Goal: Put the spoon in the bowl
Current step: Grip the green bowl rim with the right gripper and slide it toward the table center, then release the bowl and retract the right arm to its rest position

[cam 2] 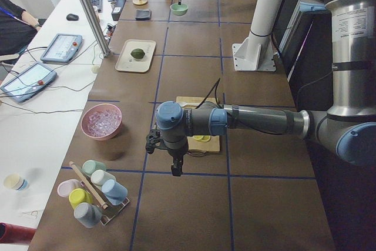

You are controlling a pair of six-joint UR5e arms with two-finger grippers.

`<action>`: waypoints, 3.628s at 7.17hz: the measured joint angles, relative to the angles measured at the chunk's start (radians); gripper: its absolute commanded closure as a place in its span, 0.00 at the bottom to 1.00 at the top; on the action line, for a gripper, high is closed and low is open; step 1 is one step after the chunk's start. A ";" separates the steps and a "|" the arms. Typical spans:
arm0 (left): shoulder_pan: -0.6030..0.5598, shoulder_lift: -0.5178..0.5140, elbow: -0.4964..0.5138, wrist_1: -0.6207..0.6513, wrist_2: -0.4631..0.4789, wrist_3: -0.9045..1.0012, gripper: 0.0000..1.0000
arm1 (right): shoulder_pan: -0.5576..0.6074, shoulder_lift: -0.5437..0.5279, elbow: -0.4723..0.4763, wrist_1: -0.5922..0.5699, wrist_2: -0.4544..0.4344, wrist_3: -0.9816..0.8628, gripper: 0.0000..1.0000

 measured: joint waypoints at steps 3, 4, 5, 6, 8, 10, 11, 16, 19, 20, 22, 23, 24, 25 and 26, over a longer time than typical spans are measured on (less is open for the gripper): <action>0.000 0.000 0.001 0.000 0.000 0.000 0.00 | -0.167 0.172 0.062 -0.175 -0.151 0.195 1.00; 0.000 0.000 0.002 0.000 0.000 0.000 0.00 | -0.231 0.237 0.091 -0.279 -0.213 0.244 1.00; 0.000 -0.001 0.003 0.000 0.000 0.000 0.00 | -0.293 0.301 0.102 -0.367 -0.275 0.292 1.00; 0.000 -0.001 0.003 0.000 0.000 0.000 0.00 | -0.350 0.353 0.104 -0.442 -0.331 0.325 1.00; 0.000 -0.001 0.004 0.000 0.000 0.000 0.00 | -0.441 0.417 0.100 -0.538 -0.418 0.377 1.00; 0.000 0.000 0.004 0.000 0.001 0.000 0.00 | -0.494 0.457 0.073 -0.556 -0.469 0.431 1.00; 0.000 0.000 0.004 0.000 0.001 0.000 0.00 | -0.508 0.482 0.044 -0.558 -0.488 0.446 1.00; 0.000 -0.001 0.005 0.000 0.000 0.000 0.00 | -0.514 0.508 0.012 -0.560 -0.502 0.451 0.00; 0.001 -0.001 0.005 -0.001 0.001 0.000 0.00 | -0.425 0.499 0.042 -0.566 -0.410 0.419 0.00; 0.001 0.000 0.005 -0.001 0.001 0.000 0.00 | -0.363 0.489 0.052 -0.586 -0.341 0.366 0.00; 0.006 0.000 0.005 -0.002 0.002 0.000 0.00 | -0.264 0.467 0.082 -0.702 -0.266 0.179 0.00; 0.014 -0.001 0.003 -0.005 0.003 -0.004 0.00 | -0.201 0.440 0.099 -0.753 -0.234 0.052 0.00; 0.020 -0.006 0.003 -0.009 0.003 -0.008 0.00 | -0.126 0.388 0.121 -0.777 -0.184 -0.093 0.00; 0.023 -0.018 0.003 -0.015 0.002 -0.009 0.00 | -0.037 0.308 0.154 -0.788 -0.131 -0.265 0.00; 0.025 -0.033 0.004 -0.033 0.001 -0.008 0.00 | 0.053 0.224 0.182 -0.795 -0.093 -0.444 0.00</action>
